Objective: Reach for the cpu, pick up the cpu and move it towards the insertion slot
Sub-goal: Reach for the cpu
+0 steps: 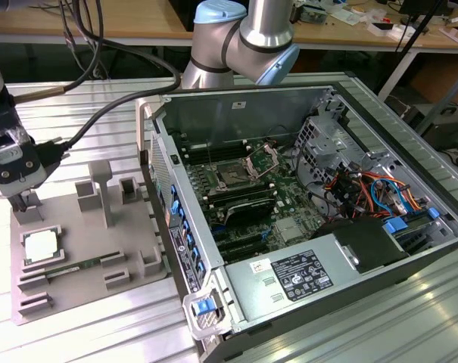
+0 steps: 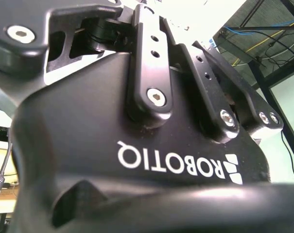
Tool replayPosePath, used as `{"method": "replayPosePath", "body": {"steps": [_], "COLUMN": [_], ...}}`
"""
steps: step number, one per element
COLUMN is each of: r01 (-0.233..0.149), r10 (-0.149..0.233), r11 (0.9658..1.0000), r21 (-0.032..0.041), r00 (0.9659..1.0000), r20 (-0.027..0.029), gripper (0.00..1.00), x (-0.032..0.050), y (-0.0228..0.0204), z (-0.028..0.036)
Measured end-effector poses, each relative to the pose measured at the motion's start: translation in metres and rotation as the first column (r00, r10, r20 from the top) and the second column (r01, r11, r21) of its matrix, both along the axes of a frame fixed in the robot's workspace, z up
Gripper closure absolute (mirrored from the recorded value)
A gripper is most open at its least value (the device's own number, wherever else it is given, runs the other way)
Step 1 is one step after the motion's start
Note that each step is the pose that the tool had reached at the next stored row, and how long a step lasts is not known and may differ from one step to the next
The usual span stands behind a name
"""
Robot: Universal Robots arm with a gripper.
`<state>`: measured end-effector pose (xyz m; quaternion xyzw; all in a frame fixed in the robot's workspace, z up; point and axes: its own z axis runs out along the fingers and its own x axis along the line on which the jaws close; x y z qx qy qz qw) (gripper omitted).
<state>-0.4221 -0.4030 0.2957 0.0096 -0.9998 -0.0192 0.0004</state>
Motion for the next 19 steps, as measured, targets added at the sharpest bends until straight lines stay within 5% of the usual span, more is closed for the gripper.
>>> {"method": "replayPosePath", "body": {"steps": [19], "r01": [0.0], "r10": [0.0], "r11": [1.0], "r21": [-0.0001], "r00": [1.0], "r20": [-0.0001], "gripper": [0.89], "x": [0.0], "y": [0.0], "z": [-0.006]}}
